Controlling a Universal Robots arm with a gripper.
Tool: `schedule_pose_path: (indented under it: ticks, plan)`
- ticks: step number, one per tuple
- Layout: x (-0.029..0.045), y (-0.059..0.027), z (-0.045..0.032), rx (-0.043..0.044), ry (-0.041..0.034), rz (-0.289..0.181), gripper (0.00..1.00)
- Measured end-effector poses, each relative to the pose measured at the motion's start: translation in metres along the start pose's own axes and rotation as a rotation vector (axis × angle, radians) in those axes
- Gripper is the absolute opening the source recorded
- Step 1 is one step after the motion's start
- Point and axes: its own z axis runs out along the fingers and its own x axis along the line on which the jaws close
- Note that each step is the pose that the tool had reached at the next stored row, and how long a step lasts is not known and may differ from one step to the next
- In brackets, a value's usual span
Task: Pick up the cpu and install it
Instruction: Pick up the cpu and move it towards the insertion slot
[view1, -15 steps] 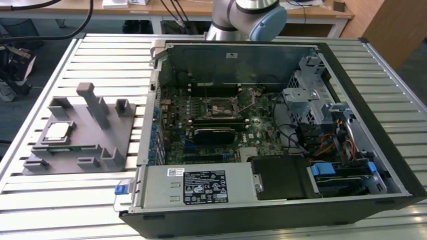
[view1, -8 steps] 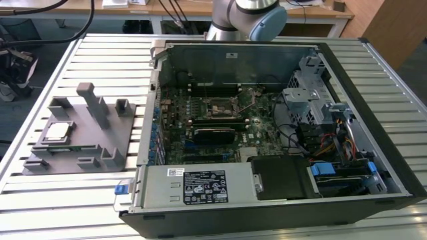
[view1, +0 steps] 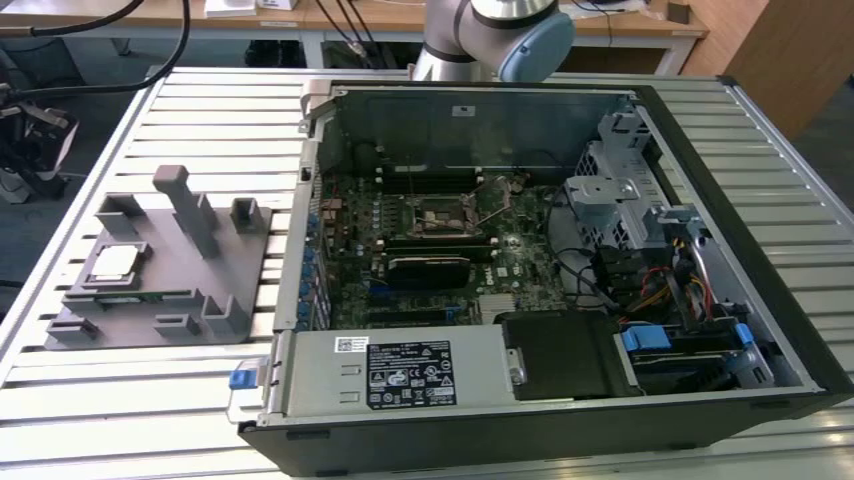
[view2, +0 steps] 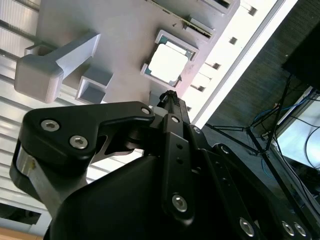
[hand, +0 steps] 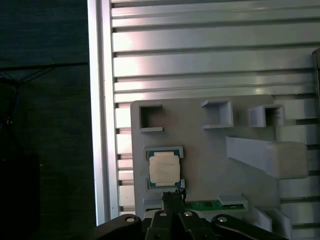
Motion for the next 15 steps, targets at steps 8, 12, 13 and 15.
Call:
schedule_pose_path:
  ticks: [8, 12, 13, 15]
  plan:
    - [-0.0001, -0.0006, 0.0037, -0.0001, -0.0001, 0.0, 0.11]
    - [-0.0001, -0.0008, 0.0061, 0.0, 0.0, 0.0, 0.11]
    - [-0.0001, -0.0009, 0.0064, 0.0, 0.0, 0.0, 0.11]
    - [-0.0002, -0.001, 0.0069, 0.0002, 0.0001, 0.0, 0.11]
